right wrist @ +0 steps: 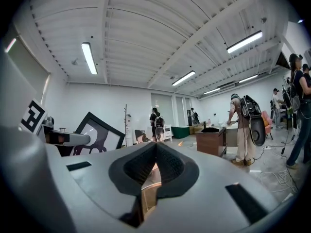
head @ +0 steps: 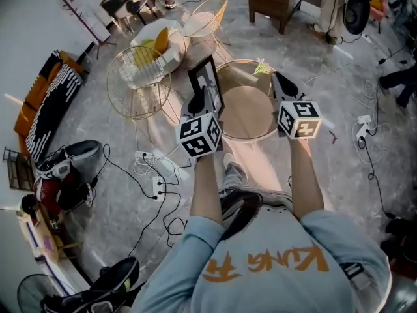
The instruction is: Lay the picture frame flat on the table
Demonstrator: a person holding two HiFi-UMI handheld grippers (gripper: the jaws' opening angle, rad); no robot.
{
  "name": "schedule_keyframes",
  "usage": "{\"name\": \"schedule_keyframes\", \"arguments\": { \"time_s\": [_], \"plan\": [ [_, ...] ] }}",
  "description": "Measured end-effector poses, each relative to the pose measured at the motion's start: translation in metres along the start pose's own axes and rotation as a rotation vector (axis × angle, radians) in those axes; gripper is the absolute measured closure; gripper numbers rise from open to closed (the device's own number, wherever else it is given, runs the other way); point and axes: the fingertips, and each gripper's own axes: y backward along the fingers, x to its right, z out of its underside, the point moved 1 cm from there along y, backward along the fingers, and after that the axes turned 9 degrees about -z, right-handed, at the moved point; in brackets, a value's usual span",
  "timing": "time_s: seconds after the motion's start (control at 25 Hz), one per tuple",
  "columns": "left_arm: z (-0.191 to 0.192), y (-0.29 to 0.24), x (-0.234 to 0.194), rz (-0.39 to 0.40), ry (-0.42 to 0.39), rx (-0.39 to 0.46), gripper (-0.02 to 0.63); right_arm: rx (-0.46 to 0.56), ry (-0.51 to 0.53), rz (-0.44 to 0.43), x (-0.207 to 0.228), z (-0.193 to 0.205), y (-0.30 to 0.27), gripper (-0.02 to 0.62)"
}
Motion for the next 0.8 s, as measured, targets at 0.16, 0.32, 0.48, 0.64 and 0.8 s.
{"name": "schedule_keyframes", "arguments": {
  "time_s": [0.16, 0.32, 0.48, 0.64, 0.8],
  "plan": [
    [-0.007, -0.05, -0.003, 0.025, -0.002, -0.017, 0.574, 0.018, -0.005, 0.056, 0.03, -0.008, -0.034, 0.597],
    [-0.001, -0.109, -0.007, 0.055, -0.003, -0.069, 0.574, -0.01, -0.028, 0.104, 0.059, 0.001, -0.075, 0.597],
    [0.019, -0.168, -0.016, 0.082, 0.006, -0.143, 0.574, -0.08, -0.056, 0.128, 0.08, 0.03, -0.12, 0.597],
    [0.054, -0.219, -0.019, 0.098, 0.038, -0.222, 0.574, -0.146, -0.074, 0.154, 0.103, 0.058, -0.154, 0.597],
    [0.098, -0.258, -0.008, 0.096, 0.071, -0.347, 0.574, -0.255, -0.109, 0.171, 0.133, 0.093, -0.165, 0.597]
  ]
}}
